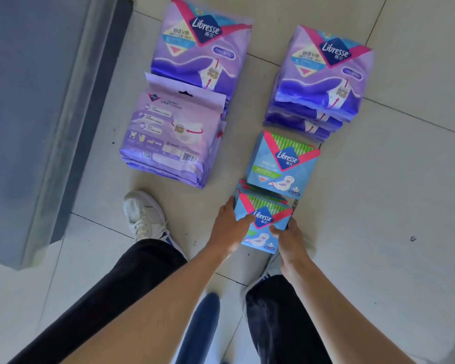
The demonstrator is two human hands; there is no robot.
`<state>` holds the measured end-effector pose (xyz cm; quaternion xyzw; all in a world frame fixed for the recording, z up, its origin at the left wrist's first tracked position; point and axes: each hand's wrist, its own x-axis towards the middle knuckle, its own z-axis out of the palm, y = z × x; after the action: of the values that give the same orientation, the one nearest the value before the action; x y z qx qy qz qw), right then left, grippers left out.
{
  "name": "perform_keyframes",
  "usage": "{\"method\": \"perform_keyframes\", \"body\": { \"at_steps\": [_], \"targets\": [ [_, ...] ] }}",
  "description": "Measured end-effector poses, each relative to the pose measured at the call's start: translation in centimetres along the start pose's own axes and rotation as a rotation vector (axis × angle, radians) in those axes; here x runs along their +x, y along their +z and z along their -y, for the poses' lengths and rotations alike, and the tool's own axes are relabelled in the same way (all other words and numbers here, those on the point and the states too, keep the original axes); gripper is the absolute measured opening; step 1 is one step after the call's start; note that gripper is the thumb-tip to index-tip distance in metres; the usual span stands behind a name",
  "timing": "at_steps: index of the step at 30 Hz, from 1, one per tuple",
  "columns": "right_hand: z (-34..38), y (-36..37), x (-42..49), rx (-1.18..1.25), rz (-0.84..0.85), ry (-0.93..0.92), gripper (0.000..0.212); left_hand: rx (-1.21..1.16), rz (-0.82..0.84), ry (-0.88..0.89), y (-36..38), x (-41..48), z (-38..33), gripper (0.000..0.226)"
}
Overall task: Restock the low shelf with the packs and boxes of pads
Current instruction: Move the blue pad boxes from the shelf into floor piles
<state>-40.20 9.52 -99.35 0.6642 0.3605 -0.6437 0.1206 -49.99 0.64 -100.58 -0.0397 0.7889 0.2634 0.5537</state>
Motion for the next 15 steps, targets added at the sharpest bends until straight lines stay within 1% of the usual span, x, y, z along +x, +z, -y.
{"method": "perform_keyframes", "body": {
  "at_steps": [3, 5, 7, 8, 10, 11, 12, 14, 15],
  "targets": [
    [0.8, -0.2, -0.3, -0.04, -0.015, -0.005, 0.032, 0.046, 0.029, -0.008, -0.8, -0.6, -1.5, 0.053],
    [1.4, -0.5, -0.7, -0.079, 0.007, -0.026, 0.031, 0.041, 0.034, -0.011, -1.5, -1.2, -2.5, 0.049],
    [1.9, -0.9, -1.0, -0.16, 0.018, -0.027, 0.028, 0.046, 0.04, -0.011, -2.2, -1.9, -3.3, 0.05],
    [2.2, -1.2, -1.1, -0.224, 0.0, -0.019, 0.024, 0.073, 0.041, -0.014, -2.6, -2.3, -3.7, 0.054],
    [2.6, -2.0, -1.7, -0.364, -0.05, 0.02, 0.015, 0.192, 0.015, -0.022, -3.7, -3.2, -4.5, 0.063],
    [3.0, -2.5, -2.6, -0.449, -0.059, 0.039, 0.016, 0.249, 0.002, -0.018, -4.4, -3.9, -4.9, 0.063],
    [3.8, -2.9, -4.0, -0.54, -0.052, 0.041, 0.018, 0.305, -0.006, 0.001, -5.3, -4.8, -5.5, 0.062],
    [6.2, -3.6, -7.6, -0.782, -0.034, 0.0, 0.044, 0.426, -0.001, 0.038, -7.3, -7.4, -7.3, 0.058],
    [7.6, -3.9, -9.7, -0.914, -0.015, -0.039, 0.051, 0.491, 0.005, 0.068, -8.5, -8.9, -8.3, 0.056]
  ]
}}
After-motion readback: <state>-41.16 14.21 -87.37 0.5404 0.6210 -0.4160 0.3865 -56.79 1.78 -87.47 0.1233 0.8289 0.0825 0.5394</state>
